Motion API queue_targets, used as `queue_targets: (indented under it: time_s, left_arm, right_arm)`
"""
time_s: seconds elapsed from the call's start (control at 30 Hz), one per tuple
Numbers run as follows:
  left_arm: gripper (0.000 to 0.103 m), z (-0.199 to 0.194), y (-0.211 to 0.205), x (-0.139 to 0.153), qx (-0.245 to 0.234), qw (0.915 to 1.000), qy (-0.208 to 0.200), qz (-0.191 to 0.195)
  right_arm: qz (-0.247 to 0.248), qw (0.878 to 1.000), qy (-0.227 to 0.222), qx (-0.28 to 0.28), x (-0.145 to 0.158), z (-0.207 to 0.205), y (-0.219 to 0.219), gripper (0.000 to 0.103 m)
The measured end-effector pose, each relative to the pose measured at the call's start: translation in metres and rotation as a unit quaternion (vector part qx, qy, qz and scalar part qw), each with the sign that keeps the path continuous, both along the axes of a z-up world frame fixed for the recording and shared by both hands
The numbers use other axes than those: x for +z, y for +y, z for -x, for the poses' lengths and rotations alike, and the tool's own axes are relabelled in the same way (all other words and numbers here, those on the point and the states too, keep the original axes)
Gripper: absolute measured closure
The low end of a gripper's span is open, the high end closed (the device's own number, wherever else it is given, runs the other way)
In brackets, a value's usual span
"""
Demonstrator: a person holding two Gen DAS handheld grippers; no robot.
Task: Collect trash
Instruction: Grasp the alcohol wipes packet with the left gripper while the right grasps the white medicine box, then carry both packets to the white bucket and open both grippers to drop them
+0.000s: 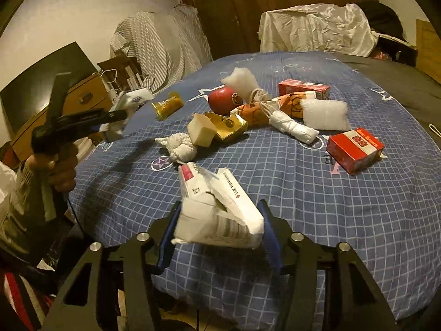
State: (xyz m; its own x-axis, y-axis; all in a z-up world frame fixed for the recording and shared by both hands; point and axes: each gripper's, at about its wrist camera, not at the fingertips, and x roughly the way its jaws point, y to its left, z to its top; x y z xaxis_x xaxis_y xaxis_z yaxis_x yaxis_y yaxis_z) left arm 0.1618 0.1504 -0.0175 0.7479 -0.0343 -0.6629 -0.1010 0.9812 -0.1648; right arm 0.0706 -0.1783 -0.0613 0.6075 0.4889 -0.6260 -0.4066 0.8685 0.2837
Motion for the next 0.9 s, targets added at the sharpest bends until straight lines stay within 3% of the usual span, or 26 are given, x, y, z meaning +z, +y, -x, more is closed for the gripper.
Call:
queue_targets:
  time_s: [0.17, 0.27, 0.43, 0.53, 0.57, 0.9]
  left_arm:
    - [0.058, 0.009, 0.004, -0.004, 0.001, 1.0, 0.009, 0.002]
    - [0.057, 0.011, 0.002, -0.006, 0.0, 0.9999, 0.013, -0.001]
    - [0.057, 0.012, -0.001, -0.009, -0.001, 0.9998, 0.017, -0.004]
    - [0.057, 0.013, -0.002, -0.012, -0.004, 0.9997, 0.021, -0.007]
    - [0.057, 0.013, -0.002, -0.013, -0.004, 0.9997, 0.023, -0.007]
    - [0.057, 0.018, 0.008, -0.01, 0.009, 0.9998, 0.017, -0.001]
  right_arm:
    - [0.071, 0.997, -0.002, 0.016, -0.018, 0.001, 0.022, 0.04]
    - [0.149, 0.987, -0.056, 0.033, -0.021, 0.011, 0.045, 0.031]
    - [0.21, 0.971, -0.105, 0.034, -0.021, 0.011, 0.062, 0.025]
    - [0.247, 0.959, -0.133, 0.052, -0.024, 0.015, 0.072, 0.028]
    - [0.247, 0.959, -0.128, 0.056, -0.025, 0.014, 0.073, 0.046]
    - [0.116, 0.99, -0.076, 0.022, -0.001, 0.006, 0.048, 0.053]
